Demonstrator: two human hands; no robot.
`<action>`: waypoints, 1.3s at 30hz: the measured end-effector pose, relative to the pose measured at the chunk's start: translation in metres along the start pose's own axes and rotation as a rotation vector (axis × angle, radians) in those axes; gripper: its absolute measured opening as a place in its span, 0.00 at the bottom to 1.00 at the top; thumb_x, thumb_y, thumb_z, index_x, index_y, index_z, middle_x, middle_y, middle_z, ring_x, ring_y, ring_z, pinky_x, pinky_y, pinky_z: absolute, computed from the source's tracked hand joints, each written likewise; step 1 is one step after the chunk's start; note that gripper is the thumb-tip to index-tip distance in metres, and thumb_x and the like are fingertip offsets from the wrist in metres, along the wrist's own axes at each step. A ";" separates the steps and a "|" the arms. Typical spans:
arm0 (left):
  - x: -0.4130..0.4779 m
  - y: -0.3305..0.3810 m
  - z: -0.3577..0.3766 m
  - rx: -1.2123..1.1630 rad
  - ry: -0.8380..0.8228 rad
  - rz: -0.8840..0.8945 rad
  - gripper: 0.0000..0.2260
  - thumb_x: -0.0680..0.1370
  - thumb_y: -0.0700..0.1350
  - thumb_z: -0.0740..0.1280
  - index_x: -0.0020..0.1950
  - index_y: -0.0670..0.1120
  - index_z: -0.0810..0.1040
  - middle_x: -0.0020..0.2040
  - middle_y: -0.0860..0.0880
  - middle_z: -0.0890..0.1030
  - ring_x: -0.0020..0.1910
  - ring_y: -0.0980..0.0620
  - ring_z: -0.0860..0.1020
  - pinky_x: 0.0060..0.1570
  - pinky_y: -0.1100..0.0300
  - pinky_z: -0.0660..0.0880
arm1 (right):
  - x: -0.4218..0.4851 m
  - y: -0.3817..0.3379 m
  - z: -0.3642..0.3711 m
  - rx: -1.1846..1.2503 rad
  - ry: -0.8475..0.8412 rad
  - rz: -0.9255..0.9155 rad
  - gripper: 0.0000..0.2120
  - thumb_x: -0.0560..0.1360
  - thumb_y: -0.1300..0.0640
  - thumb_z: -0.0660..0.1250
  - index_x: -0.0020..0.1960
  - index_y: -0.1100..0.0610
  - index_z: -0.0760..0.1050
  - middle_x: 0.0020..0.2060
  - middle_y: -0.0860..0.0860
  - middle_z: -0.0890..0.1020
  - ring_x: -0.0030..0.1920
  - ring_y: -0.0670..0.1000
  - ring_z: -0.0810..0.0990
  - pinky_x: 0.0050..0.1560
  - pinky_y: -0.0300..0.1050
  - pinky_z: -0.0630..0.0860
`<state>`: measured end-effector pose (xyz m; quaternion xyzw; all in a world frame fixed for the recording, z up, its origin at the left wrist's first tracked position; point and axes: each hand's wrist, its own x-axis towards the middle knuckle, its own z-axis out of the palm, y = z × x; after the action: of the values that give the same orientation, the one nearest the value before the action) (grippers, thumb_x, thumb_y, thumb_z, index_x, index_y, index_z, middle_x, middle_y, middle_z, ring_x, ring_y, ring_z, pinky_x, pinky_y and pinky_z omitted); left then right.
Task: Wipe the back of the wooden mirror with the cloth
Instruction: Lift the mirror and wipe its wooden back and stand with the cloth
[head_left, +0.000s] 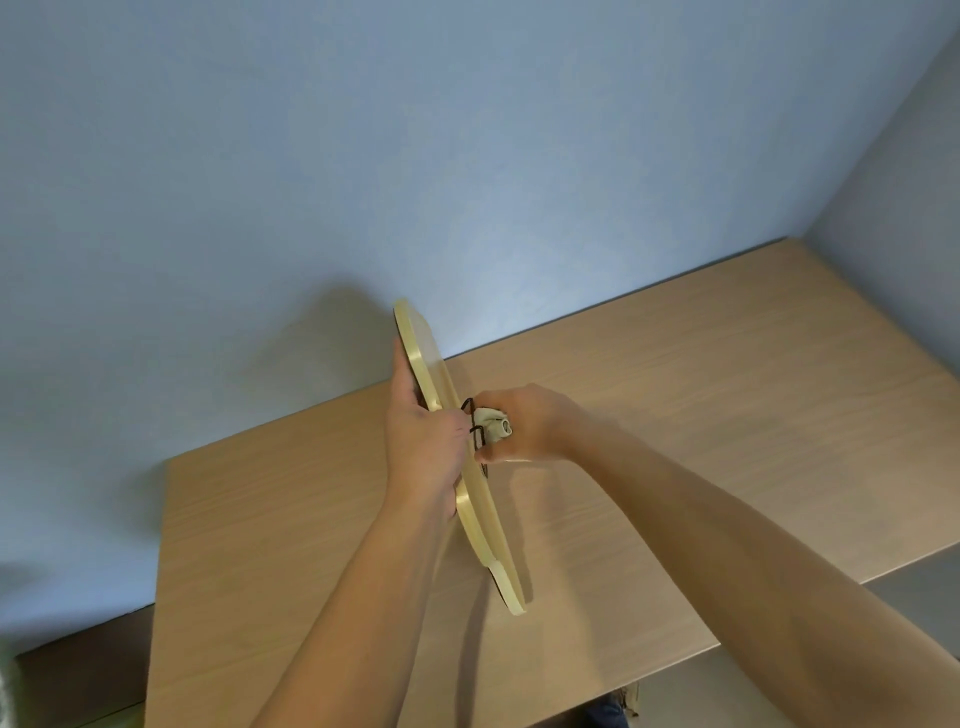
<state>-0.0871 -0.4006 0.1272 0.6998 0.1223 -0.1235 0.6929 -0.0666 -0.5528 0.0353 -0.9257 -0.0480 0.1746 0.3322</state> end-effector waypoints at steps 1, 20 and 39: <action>0.000 0.000 0.008 0.021 0.008 0.013 0.51 0.69 0.22 0.58 0.77 0.71 0.67 0.71 0.44 0.80 0.50 0.44 0.82 0.52 0.36 0.82 | 0.000 0.004 -0.002 0.008 -0.002 -0.010 0.20 0.67 0.41 0.75 0.58 0.38 0.76 0.48 0.42 0.85 0.50 0.50 0.82 0.52 0.54 0.80; 0.003 -0.019 0.140 0.520 0.075 0.086 0.48 0.76 0.27 0.60 0.85 0.65 0.46 0.81 0.46 0.68 0.68 0.44 0.78 0.62 0.46 0.81 | 0.002 0.082 -0.038 -0.254 -0.042 0.048 0.02 0.69 0.46 0.61 0.37 0.40 0.69 0.31 0.43 0.80 0.31 0.48 0.80 0.34 0.48 0.79; -0.003 -0.005 0.115 0.276 -0.006 0.022 0.45 0.77 0.44 0.72 0.87 0.53 0.49 0.79 0.47 0.71 0.74 0.47 0.74 0.72 0.51 0.72 | -0.077 0.073 -0.121 0.426 0.358 0.142 0.14 0.69 0.44 0.76 0.49 0.51 0.80 0.39 0.46 0.85 0.38 0.43 0.84 0.33 0.36 0.77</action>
<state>-0.0921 -0.5155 0.1229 0.7893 0.0943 -0.1338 0.5917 -0.0980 -0.6975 0.0983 -0.8521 0.1140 0.0371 0.5094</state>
